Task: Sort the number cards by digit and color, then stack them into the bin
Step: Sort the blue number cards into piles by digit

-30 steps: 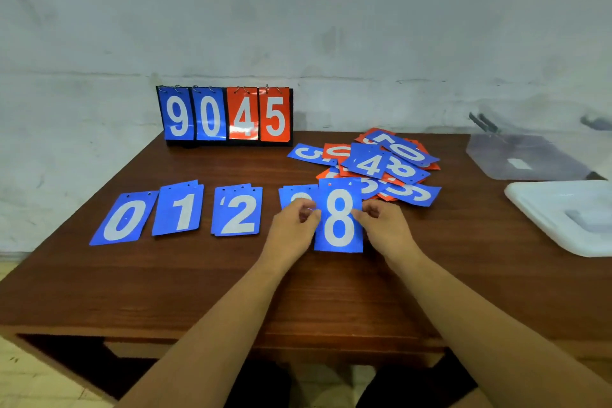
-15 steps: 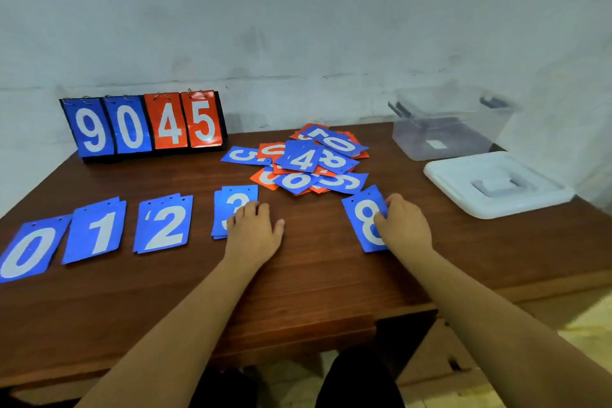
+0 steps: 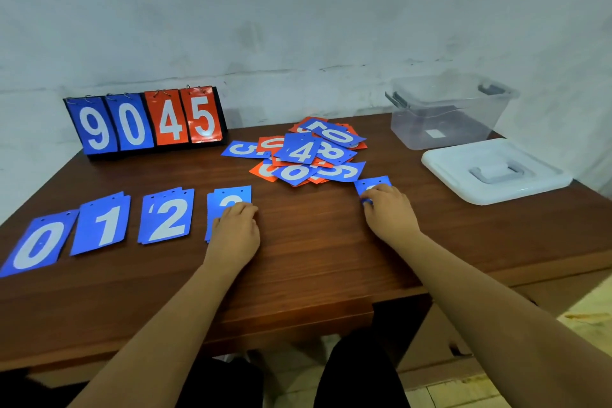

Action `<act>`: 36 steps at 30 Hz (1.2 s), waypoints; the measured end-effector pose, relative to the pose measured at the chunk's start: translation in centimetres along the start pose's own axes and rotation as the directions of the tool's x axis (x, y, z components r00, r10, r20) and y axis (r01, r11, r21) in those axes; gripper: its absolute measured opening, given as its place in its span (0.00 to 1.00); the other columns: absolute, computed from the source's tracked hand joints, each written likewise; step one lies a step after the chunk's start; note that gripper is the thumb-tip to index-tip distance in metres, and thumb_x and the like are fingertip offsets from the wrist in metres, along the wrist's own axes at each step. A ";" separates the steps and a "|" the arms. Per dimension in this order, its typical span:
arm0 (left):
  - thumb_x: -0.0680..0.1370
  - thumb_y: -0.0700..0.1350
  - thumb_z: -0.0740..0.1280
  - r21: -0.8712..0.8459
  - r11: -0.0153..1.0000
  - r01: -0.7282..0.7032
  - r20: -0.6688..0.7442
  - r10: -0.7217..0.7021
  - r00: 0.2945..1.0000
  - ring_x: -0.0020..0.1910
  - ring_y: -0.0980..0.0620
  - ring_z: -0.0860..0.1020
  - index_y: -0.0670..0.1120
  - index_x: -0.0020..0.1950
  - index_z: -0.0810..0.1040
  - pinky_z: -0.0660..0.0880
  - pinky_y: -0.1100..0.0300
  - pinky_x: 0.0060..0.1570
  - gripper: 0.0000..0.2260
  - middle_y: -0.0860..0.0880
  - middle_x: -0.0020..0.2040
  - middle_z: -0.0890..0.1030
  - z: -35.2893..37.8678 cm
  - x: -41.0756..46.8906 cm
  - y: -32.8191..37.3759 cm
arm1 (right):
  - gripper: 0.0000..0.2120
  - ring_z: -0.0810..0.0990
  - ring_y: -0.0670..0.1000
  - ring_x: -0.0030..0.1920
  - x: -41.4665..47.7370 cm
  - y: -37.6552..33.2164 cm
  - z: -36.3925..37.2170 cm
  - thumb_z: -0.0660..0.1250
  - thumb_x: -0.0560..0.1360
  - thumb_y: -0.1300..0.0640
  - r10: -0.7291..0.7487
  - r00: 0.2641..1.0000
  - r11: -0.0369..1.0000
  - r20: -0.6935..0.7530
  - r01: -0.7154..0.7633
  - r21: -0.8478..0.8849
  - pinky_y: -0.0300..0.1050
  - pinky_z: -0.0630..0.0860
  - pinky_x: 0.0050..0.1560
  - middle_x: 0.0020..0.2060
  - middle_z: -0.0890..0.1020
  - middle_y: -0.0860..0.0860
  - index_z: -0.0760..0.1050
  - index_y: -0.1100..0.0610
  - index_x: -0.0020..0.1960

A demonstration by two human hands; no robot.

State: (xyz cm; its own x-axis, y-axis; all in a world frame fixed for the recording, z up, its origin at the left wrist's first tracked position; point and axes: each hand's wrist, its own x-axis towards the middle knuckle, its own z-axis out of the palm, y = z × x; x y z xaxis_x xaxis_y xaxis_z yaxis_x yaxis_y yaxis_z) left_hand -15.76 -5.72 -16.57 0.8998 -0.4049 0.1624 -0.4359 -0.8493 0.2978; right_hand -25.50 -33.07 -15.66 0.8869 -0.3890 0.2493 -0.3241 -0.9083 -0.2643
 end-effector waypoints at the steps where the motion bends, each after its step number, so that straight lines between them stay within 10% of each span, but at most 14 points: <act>1: 0.82 0.42 0.57 0.001 1.000 -0.001 -0.005 0.001 1.000 0.70 0.50 0.67 0.46 0.70 0.71 0.66 0.51 0.69 0.16 0.48 0.70 0.71 -0.2 -0.1 -0.3 | 0.14 0.74 0.53 0.61 0.2 0.0 -0.2 0.60 0.79 0.55 0.007 1.000 1.000 -0.020 -0.007 0.002 0.49 0.69 0.61 0.61 0.77 0.52 0.78 0.54 0.62; 23: 0.79 0.44 0.64 -0.171 0.966 -0.194 -0.239 0.150 0.959 0.61 0.49 0.72 0.46 0.62 0.77 0.69 0.54 0.60 0.12 0.48 0.61 0.76 2.1 8.8 1.2 | 0.28 0.68 0.54 0.71 14.4 -10.1 5.2 0.67 0.77 0.47 -0.097 0.985 0.991 0.144 0.081 0.111 0.49 0.67 0.68 0.71 0.70 0.54 0.66 0.56 0.73; 28: 0.80 0.46 0.64 -0.432 0.900 -0.061 -0.172 -0.015 0.985 0.55 0.56 0.75 0.47 0.59 0.77 0.72 0.63 0.52 0.09 0.50 0.59 0.77 0.5 10.8 1.3 | 0.13 0.77 0.56 0.58 15.7 -9.7 6.3 0.64 0.79 0.50 -0.224 0.971 0.967 0.087 0.232 -0.104 0.52 0.71 0.60 0.55 0.80 0.53 0.78 0.53 0.60; 30: 0.81 0.51 0.63 -0.639 0.757 0.140 -0.016 -0.195 0.981 0.47 0.57 0.79 0.49 0.52 0.77 0.76 0.63 0.47 0.07 0.51 0.54 0.80 -0.2 11.9 1.9 | 0.09 0.79 0.55 0.53 15.1 -9.8 6.1 0.62 0.80 0.56 -0.331 0.943 0.935 -0.043 0.321 -0.152 0.50 0.71 0.58 0.50 0.81 0.52 0.79 0.54 0.56; 33: 0.80 0.56 0.65 -0.899 0.025 0.436 0.415 -0.267 0.870 0.46 0.46 0.85 0.42 0.54 0.76 0.82 0.53 0.48 0.16 0.42 0.50 0.84 -1.3 13.4 2.2 | 0.09 0.81 0.55 0.53 13.0 -10.3 5.2 0.65 0.79 0.59 -0.434 0.860 0.881 -0.268 0.468 0.073 0.53 0.74 0.58 0.51 0.84 0.54 0.81 0.57 0.56; 36: 0.80 0.44 0.67 -0.907 -0.009 0.421 0.410 -0.254 0.876 0.47 0.45 0.85 0.37 0.57 0.77 0.82 0.56 0.40 0.11 0.39 0.52 0.83 -1.8 13.6 1.8 | 0.11 0.80 0.52 0.56 10.6 -10.9 4.5 0.65 0.79 0.54 -0.564 0.792 0.777 -0.233 0.605 0.175 0.51 0.74 0.60 0.54 0.84 0.51 0.81 0.55 0.58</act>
State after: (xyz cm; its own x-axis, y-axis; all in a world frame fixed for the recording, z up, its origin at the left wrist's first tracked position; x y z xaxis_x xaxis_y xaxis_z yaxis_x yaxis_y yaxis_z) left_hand -4.34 -12.15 -12.11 0.9063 -0.2775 -0.3188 0.3674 0.1444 0.9188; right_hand -11.08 -26.63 -14.31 0.8086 0.1681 0.5638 0.3421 -0.9140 -0.2181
